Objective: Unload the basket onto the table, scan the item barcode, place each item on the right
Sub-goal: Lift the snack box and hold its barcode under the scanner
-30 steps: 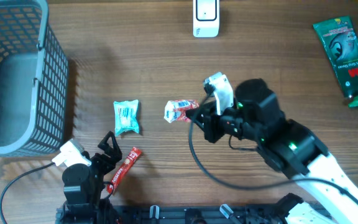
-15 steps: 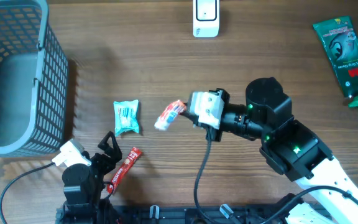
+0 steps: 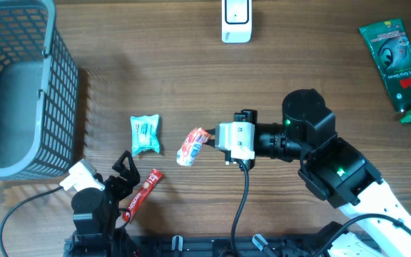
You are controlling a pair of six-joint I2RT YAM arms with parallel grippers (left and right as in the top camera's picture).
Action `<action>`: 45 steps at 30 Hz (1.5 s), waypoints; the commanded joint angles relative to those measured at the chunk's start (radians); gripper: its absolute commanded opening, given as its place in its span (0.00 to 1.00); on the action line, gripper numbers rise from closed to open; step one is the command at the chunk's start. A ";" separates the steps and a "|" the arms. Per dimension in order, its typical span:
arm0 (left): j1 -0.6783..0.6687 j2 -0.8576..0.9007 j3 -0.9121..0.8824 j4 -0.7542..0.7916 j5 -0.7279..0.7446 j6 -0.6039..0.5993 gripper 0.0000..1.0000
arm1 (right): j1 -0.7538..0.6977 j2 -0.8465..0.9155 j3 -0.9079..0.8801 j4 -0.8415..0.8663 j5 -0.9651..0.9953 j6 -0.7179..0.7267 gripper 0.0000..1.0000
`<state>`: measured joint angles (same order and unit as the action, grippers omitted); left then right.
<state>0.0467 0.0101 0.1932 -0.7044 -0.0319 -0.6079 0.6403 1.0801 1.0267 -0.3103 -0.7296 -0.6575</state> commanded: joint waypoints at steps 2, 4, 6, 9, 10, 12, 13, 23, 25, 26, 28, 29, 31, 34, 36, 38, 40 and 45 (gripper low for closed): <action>-0.006 -0.001 -0.010 -0.001 -0.010 -0.006 1.00 | 0.002 0.012 0.000 -0.052 -0.032 -0.019 0.04; -0.006 -0.001 -0.010 -0.001 -0.011 -0.006 1.00 | 0.002 0.020 0.000 -0.069 -0.031 0.019 0.04; -0.006 -0.001 -0.010 -0.001 -0.011 -0.006 1.00 | 0.001 0.041 0.000 -0.072 -0.020 0.154 0.04; -0.006 -0.001 -0.010 -0.001 -0.011 -0.006 1.00 | 0.002 0.093 0.000 -0.072 0.039 0.357 0.04; -0.006 -0.001 -0.010 -0.001 -0.010 -0.006 1.00 | 0.002 0.117 0.000 -0.072 0.076 0.441 0.04; -0.006 -0.001 -0.010 -0.001 -0.010 -0.006 1.00 | 0.001 0.187 0.000 -0.072 0.168 0.634 0.04; -0.006 -0.001 -0.010 -0.001 -0.010 -0.006 1.00 | 0.001 0.210 0.000 -0.073 0.201 0.698 0.04; -0.006 -0.001 -0.010 -0.001 -0.010 -0.006 1.00 | 0.000 0.416 0.000 -0.168 0.291 1.692 0.04; -0.006 -0.001 -0.010 -0.001 -0.010 -0.006 1.00 | -0.002 0.413 0.000 -0.174 0.280 1.828 0.04; -0.006 -0.001 -0.010 -0.001 -0.010 -0.006 1.00 | -0.003 0.412 0.000 -0.173 0.264 1.888 0.04; -0.006 -0.001 -0.010 -0.001 -0.010 -0.006 1.00 | -0.010 0.412 0.000 -0.174 0.246 2.061 0.04; -0.006 -0.001 -0.010 -0.001 -0.010 -0.006 1.00 | -0.014 0.412 0.000 -0.173 0.245 2.134 0.04; -0.006 -0.001 -0.010 -0.001 -0.010 -0.006 1.00 | -0.031 0.412 0.000 -0.172 0.215 2.252 0.04; -0.006 -0.001 -0.010 -0.001 -0.010 -0.006 1.00 | -0.105 0.419 0.000 -0.145 0.105 2.398 0.05; -0.006 -0.001 -0.010 -0.001 -0.010 -0.006 1.00 | -0.153 0.429 0.000 -0.103 0.062 2.435 0.04; -0.006 -0.001 -0.010 -0.001 -0.010 -0.006 1.00 | -0.204 0.443 0.000 -0.017 0.024 2.440 0.04; -0.006 -0.001 -0.010 -0.001 -0.010 -0.006 1.00 | -0.251 0.465 0.000 0.077 -0.003 2.456 0.04; -0.006 -0.001 -0.010 -0.001 -0.010 -0.006 1.00 | -0.332 0.554 0.000 0.247 -0.021 2.644 0.04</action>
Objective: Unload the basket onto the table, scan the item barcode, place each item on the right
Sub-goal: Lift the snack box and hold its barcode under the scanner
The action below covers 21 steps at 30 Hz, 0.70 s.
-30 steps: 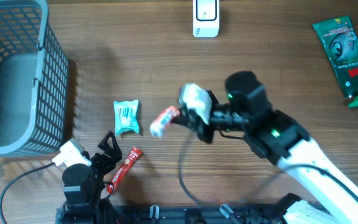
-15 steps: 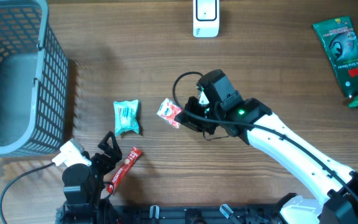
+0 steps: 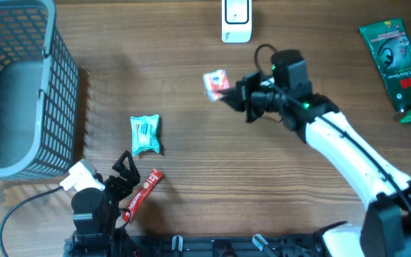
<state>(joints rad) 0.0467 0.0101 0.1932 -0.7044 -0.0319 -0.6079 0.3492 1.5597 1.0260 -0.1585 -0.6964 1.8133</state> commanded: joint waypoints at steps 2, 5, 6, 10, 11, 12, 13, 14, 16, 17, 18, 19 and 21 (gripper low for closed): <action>-0.006 -0.001 -0.010 -0.001 -0.011 -0.006 1.00 | -0.055 0.125 0.000 0.229 -0.069 0.209 0.05; -0.006 -0.001 -0.010 -0.001 -0.010 -0.006 1.00 | -0.070 0.238 0.010 0.571 -0.091 0.257 0.05; -0.006 -0.001 -0.010 -0.001 -0.010 -0.006 1.00 | -0.074 0.266 0.021 0.627 -0.090 0.258 0.05; -0.006 -0.001 -0.010 -0.001 -0.010 -0.006 1.00 | -0.099 0.399 0.145 0.636 -0.087 0.258 0.04; -0.006 -0.001 -0.010 -0.001 -0.011 -0.006 1.00 | -0.102 0.421 0.174 0.621 -0.082 0.258 0.05; -0.006 -0.001 -0.010 -0.001 -0.010 -0.006 1.00 | -0.108 0.454 0.217 0.603 -0.071 0.258 0.05; -0.006 -0.001 -0.010 -0.001 -0.010 -0.006 1.00 | -0.112 0.481 0.253 0.595 -0.054 0.258 0.05; -0.006 -0.001 -0.010 -0.001 -0.011 -0.006 1.00 | -0.117 0.506 0.291 0.575 -0.033 0.258 0.05; -0.006 -0.001 -0.010 -0.001 -0.011 -0.006 1.00 | -0.129 0.549 0.362 0.531 0.012 0.258 0.05; -0.006 -0.001 -0.010 -0.001 -0.010 -0.006 1.00 | -0.135 0.567 0.392 0.510 0.029 0.258 0.05; -0.006 -0.001 -0.010 -0.001 -0.011 -0.006 1.00 | -0.140 0.586 0.423 0.481 0.042 0.258 0.05; -0.006 -0.001 -0.010 -0.001 -0.011 -0.006 1.00 | -0.145 0.599 0.447 0.457 0.047 0.258 0.05; -0.006 -0.001 -0.010 -0.001 -0.010 -0.006 1.00 | -0.153 0.637 0.505 0.396 0.072 0.258 0.05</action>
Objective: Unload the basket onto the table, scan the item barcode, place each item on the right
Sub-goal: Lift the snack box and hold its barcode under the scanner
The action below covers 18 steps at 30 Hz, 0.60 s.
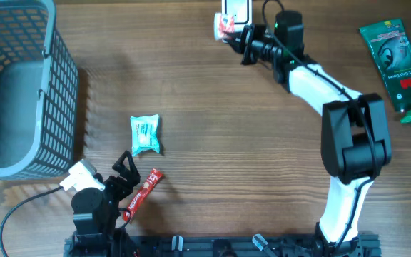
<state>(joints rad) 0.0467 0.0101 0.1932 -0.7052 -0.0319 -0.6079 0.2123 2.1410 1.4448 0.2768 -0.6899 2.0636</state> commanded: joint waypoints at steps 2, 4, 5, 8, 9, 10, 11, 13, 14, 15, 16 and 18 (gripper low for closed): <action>-0.006 -0.001 -0.010 0.000 -0.011 -0.006 1.00 | -0.016 0.089 0.117 -0.037 0.072 0.008 0.05; -0.006 -0.001 -0.010 0.000 -0.010 -0.006 1.00 | -0.018 0.120 0.143 -0.038 0.073 0.007 0.05; -0.006 -0.001 -0.010 0.000 -0.010 -0.006 1.00 | -0.018 0.135 0.153 -0.038 0.081 0.007 0.04; -0.006 -0.001 -0.010 0.000 -0.011 -0.006 1.00 | -0.018 0.169 0.178 -0.037 0.109 0.006 0.05; -0.006 -0.001 -0.010 0.000 -0.010 -0.006 1.00 | -0.018 0.180 0.184 -0.035 0.113 0.004 0.05; -0.006 -0.001 -0.010 0.000 -0.010 -0.006 1.00 | -0.018 0.189 0.190 -0.027 0.114 -0.002 0.05; -0.006 -0.001 -0.010 0.000 -0.011 -0.006 1.00 | -0.018 0.192 0.194 -0.012 0.113 -0.022 0.05; -0.006 -0.001 -0.010 0.000 -0.010 -0.006 1.00 | -0.018 0.192 0.197 0.022 0.126 -0.103 0.05; -0.006 -0.001 -0.010 0.000 -0.011 -0.006 1.00 | -0.018 0.189 0.202 0.031 0.127 -0.136 0.05; -0.006 -0.001 -0.010 0.000 -0.010 -0.006 1.00 | -0.018 0.188 0.220 0.033 0.129 -0.219 0.05; -0.006 -0.001 -0.010 0.000 -0.010 -0.006 1.00 | -0.018 0.186 0.235 0.028 0.129 -0.275 0.05; -0.006 -0.001 -0.010 0.000 -0.010 -0.006 1.00 | -0.015 0.173 0.281 -0.051 0.132 -0.420 0.05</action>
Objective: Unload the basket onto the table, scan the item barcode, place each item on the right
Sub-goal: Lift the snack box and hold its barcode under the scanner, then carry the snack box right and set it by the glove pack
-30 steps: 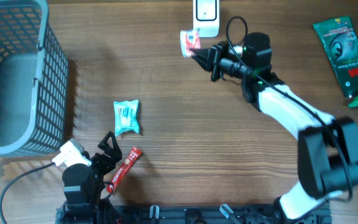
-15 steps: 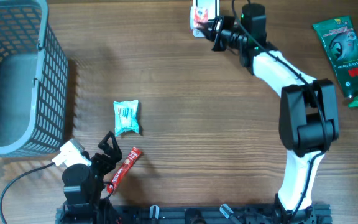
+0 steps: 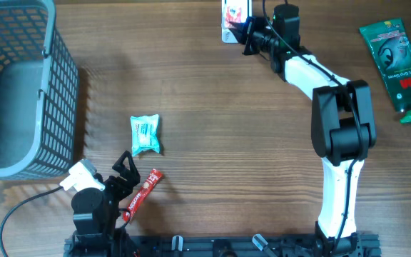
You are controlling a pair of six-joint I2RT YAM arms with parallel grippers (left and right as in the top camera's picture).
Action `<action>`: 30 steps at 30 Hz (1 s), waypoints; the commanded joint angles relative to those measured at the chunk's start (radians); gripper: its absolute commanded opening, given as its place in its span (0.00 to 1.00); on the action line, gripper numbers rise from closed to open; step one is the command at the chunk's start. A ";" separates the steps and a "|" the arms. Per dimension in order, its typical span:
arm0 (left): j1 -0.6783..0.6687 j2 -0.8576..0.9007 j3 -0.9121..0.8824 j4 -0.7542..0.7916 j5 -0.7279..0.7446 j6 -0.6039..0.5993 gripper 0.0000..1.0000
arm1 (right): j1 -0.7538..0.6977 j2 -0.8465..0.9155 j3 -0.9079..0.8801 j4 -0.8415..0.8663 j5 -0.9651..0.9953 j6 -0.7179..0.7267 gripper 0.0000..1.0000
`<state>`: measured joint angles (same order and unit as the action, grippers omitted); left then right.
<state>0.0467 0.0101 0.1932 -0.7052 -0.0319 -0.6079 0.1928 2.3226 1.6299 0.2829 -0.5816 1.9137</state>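
At the far edge my right gripper (image 3: 244,23) is shut on a small red and white packet (image 3: 235,12), held right over the white barcode scanner (image 3: 228,31), which it mostly hides. The right arm is stretched far across the table. Near the front left corner my left gripper (image 3: 123,174) rests open with nothing in it, beside a red stick packet (image 3: 143,193). A teal packet (image 3: 145,134) lies a little farther in, at left of centre.
A grey wire basket (image 3: 20,93) fills the left side. At the far right lie a green pouch (image 3: 394,63) and a small red and yellow bottle.
My right gripper has shifted the red and white packet slightly right and farther back, from the scanner's left edge to directly over it. The left arm has stayed still.
The right gripper first held the red and white packet low near mid-table. Later it held the packet farther back, below and left of the scanner, then at the scanner's left edge, and now over the scanner. The left gripper stayed put throughout.
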 commanded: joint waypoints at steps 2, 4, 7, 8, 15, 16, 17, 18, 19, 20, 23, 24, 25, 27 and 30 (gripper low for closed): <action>-0.006 -0.001 -0.010 0.000 -0.011 -0.006 1.00 | 0.009 -0.027 0.141 -0.205 0.056 -0.364 0.05; -0.006 -0.001 -0.010 0.000 -0.010 -0.006 1.00 | 0.009 -0.058 0.196 -0.431 0.175 -0.475 0.05; -0.006 -0.001 -0.010 0.000 -0.010 -0.006 1.00 | -0.001 -0.137 0.220 -0.710 0.435 -0.555 0.05; -0.006 -0.001 -0.010 0.000 -0.011 -0.006 1.00 | -0.007 -0.162 0.220 -0.776 0.507 -0.557 0.05; -0.006 -0.001 -0.010 0.000 -0.010 -0.006 1.00 | -0.088 -0.283 0.220 -1.096 0.915 -0.553 0.05; -0.006 -0.001 -0.010 0.000 -0.010 -0.006 1.00 | -0.105 -0.283 0.219 -1.122 0.958 -0.554 0.05; -0.006 -0.001 -0.010 0.000 -0.010 -0.006 1.00 | -0.138 -0.275 0.208 -1.163 1.037 -0.553 0.05; -0.006 -0.001 -0.010 0.000 -0.011 -0.006 1.00 | -0.156 -0.271 0.202 -1.176 1.065 -0.554 0.05; -0.006 -0.001 -0.010 0.000 -0.011 -0.006 1.00 | -0.180 -0.263 0.192 -1.190 1.094 -0.554 0.04; -0.006 -0.001 -0.010 0.000 -0.011 -0.006 1.00 | -0.209 -0.250 0.181 -1.199 1.117 -0.554 0.05; -0.006 -0.001 -0.010 0.000 -0.010 -0.006 1.00 | -0.303 -0.217 0.143 -1.204 1.139 -0.553 0.04; -0.006 -0.001 -0.010 0.000 -0.011 -0.006 1.00 | -0.338 -0.204 0.136 -1.205 1.130 -0.553 0.05; -0.006 -0.001 -0.010 0.000 -0.010 -0.006 1.00 | -0.365 -0.195 0.132 -1.205 1.118 -0.554 0.06; -0.006 -0.001 -0.010 0.000 -0.010 -0.006 1.00 | -0.446 -0.166 0.129 -1.204 1.064 -0.578 0.09; -0.006 -0.001 -0.010 0.000 -0.010 -0.006 1.00 | -0.530 -0.132 0.129 -1.165 1.008 -0.727 0.14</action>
<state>0.0467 0.0101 0.1932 -0.7048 -0.0319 -0.6079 -0.2497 2.1380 1.7710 -0.9081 0.4622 1.3430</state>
